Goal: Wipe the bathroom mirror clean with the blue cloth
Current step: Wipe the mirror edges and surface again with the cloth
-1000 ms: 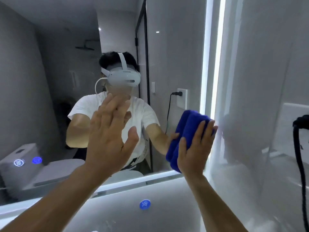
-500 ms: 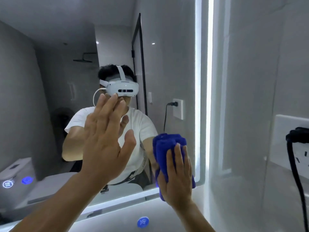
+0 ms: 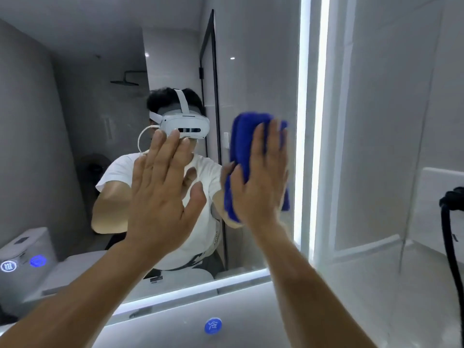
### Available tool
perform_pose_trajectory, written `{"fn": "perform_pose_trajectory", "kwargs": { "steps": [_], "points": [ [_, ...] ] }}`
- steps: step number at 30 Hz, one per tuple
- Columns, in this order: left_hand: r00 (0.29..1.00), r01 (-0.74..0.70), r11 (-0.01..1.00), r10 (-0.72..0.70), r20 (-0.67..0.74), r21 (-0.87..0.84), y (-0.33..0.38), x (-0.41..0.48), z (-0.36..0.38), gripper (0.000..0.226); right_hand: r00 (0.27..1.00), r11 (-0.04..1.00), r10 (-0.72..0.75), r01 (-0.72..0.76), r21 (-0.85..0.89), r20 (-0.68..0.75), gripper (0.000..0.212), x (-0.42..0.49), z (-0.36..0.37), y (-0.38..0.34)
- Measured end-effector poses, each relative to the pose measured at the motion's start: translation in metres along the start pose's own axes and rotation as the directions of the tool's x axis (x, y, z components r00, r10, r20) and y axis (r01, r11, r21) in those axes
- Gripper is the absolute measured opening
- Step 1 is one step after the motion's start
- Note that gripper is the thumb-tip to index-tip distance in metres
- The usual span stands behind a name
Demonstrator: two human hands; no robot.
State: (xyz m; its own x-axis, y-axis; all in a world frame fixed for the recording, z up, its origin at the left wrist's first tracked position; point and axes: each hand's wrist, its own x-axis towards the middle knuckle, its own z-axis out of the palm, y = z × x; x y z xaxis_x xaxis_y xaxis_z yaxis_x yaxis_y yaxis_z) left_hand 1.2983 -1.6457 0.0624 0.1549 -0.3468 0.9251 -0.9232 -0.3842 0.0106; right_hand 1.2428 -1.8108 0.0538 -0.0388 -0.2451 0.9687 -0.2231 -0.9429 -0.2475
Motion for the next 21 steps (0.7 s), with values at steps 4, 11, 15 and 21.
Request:
{"fn": "perform_pose_trajectory", "kwargs": {
  "steps": [4, 11, 15, 21],
  "points": [
    [1.000, 0.006, 1.000, -0.006, -0.002, -0.020, 0.005, -0.001, 0.004, 0.065, 0.984, 0.986, -0.165, 0.164, 0.011, 0.069, 0.071, -0.111, 0.002, 0.025],
    [1.000, -0.026, 1.000, 0.026, 0.007, -0.016, 0.013, -0.007, 0.008, 0.065, 0.994, 0.994, 0.046, -0.035, -0.106, 0.103, 0.060, -0.182, -0.024, 0.111],
    [0.999, -0.053, 0.998, 0.053, -0.002, -0.038, 0.015, -0.010, 0.013, 0.065, 0.997, 0.990, 0.002, 0.010, -0.141, 0.082, 0.065, -0.193, -0.031, 0.139],
    [0.997, -0.072, 0.995, 0.071, -0.021, -0.074, 0.020, -0.011, 0.020, 0.066, 0.999, 1.000, -0.028, 0.028, 0.001, 0.044, 0.071, -0.141, -0.030, 0.121]
  ]
}}
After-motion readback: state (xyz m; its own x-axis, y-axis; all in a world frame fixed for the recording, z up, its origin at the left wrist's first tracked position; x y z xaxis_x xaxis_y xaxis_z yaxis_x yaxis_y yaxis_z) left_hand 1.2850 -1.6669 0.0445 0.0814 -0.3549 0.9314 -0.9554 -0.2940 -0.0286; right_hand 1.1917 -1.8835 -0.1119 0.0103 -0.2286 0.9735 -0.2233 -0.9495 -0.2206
